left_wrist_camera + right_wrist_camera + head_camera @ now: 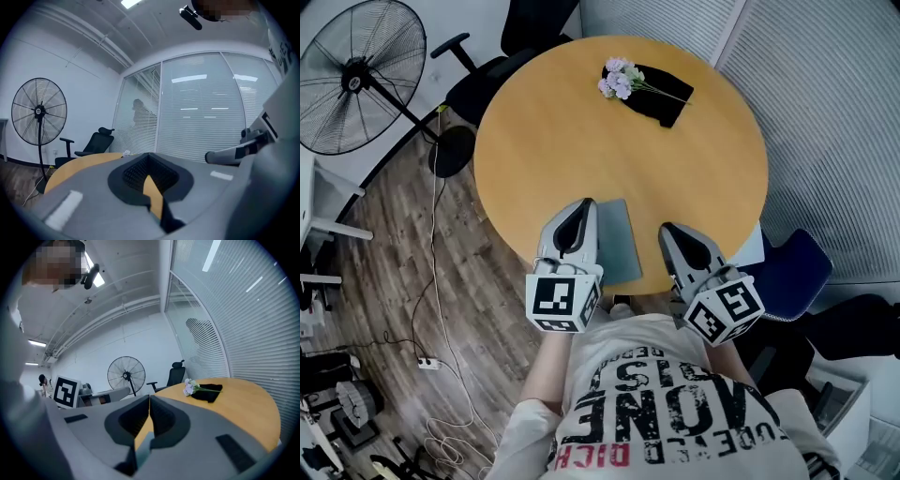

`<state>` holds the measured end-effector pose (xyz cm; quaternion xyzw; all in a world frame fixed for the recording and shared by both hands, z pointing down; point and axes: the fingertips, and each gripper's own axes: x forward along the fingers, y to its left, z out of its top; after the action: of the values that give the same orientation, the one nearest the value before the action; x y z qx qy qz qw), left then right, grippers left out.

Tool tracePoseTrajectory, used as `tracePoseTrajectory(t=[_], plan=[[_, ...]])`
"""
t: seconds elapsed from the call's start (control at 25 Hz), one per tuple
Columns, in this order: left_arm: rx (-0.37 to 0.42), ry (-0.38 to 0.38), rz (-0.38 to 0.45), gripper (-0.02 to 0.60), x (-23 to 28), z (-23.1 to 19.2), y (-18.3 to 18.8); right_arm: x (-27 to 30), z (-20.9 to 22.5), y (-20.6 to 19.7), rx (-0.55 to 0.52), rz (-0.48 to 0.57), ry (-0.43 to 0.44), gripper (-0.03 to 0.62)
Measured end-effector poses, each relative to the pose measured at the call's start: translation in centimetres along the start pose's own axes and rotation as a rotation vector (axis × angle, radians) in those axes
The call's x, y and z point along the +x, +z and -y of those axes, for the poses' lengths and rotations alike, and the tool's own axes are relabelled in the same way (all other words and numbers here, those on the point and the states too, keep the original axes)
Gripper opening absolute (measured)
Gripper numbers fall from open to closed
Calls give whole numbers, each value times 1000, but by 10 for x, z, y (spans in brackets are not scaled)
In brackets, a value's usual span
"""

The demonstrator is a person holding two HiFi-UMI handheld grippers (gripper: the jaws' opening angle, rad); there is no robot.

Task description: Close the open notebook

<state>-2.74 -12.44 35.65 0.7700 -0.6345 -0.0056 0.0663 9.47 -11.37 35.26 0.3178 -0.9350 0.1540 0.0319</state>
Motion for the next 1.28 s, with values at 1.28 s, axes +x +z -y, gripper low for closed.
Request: tracePoseTrajectory(t=[1.28], plan=[[-13,-23,98,9,-135,-65,51,2,-122,28,-61,108,-80,12]])
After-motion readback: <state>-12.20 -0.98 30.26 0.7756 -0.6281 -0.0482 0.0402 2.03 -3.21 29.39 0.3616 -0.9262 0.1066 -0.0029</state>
